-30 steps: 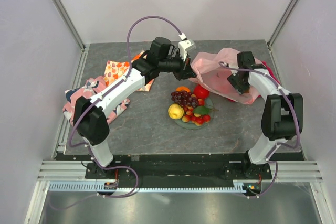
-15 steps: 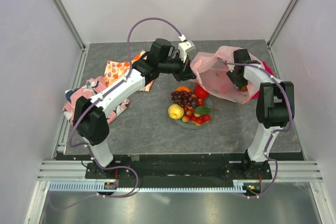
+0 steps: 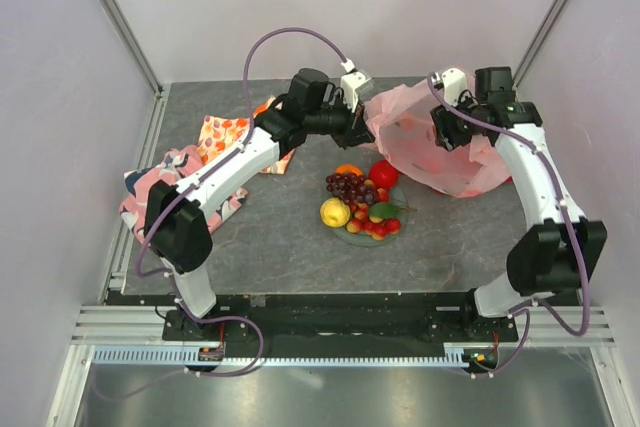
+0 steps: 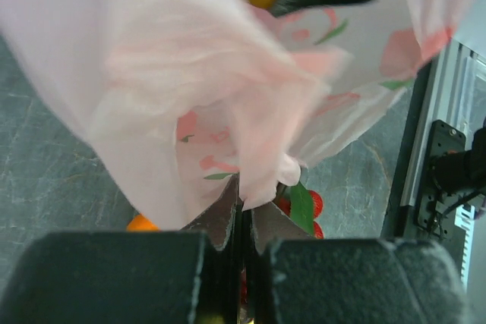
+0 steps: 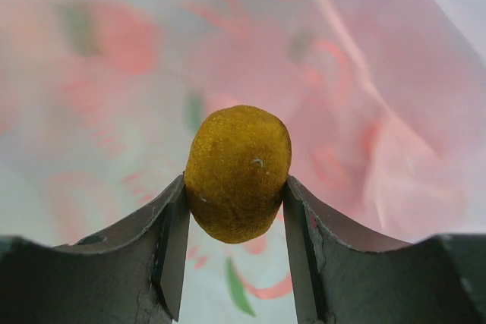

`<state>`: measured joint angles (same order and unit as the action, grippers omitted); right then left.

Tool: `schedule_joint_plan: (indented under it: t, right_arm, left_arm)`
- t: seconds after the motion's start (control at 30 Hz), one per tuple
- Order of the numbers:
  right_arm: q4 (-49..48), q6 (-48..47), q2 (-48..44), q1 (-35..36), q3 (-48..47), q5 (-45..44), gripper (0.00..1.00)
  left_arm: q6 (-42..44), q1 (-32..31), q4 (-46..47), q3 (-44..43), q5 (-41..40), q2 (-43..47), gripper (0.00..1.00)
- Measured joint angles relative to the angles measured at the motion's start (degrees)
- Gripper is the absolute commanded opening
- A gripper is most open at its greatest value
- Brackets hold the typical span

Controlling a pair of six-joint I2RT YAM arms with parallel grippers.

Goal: Take the fake fruits out of the plastic bag
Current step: Take out the fake fruit from the plastic bag.

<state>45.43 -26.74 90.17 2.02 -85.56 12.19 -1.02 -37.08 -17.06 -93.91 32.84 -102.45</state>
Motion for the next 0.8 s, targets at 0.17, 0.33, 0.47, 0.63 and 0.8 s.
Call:
schedule_joint_plan:
  t: [0.17, 0.33, 0.47, 0.63, 0.8]
  right_arm:
    - [4.7, 1.25, -5.73, 0.09, -0.85, 12.07, 0.44]
    - [8.31, 3.23, -5.79, 0.31, -3.37, 20.92, 0.45]
    - [9.94, 4.52, -5.79, 2.89, -6.21, 25.86, 0.45]
    - [12.0, 3.15, -5.84, 8.48, -8.39, 28.0, 0.45]
    - [14.88, -0.07, -6.56, 11.26, -6.91, 28.22, 0.43]
  left_arm:
    - [-0.85, 0.74, 0.0, -3.26, -2.51, -2.45, 0.02]
    - [-1.27, 3.63, -0.31, -7.52, -7.15, -5.38, 0.02]
    - [-1.27, 8.2, -0.22, -11.72, -13.2, -7.54, 0.02]
    - [-0.48, 13.62, 0.35, -13.53, -19.34, -7.63, 0.02]
    - [1.09, 16.55, 0.5, -12.76, -24.28, -6.84, 0.02]
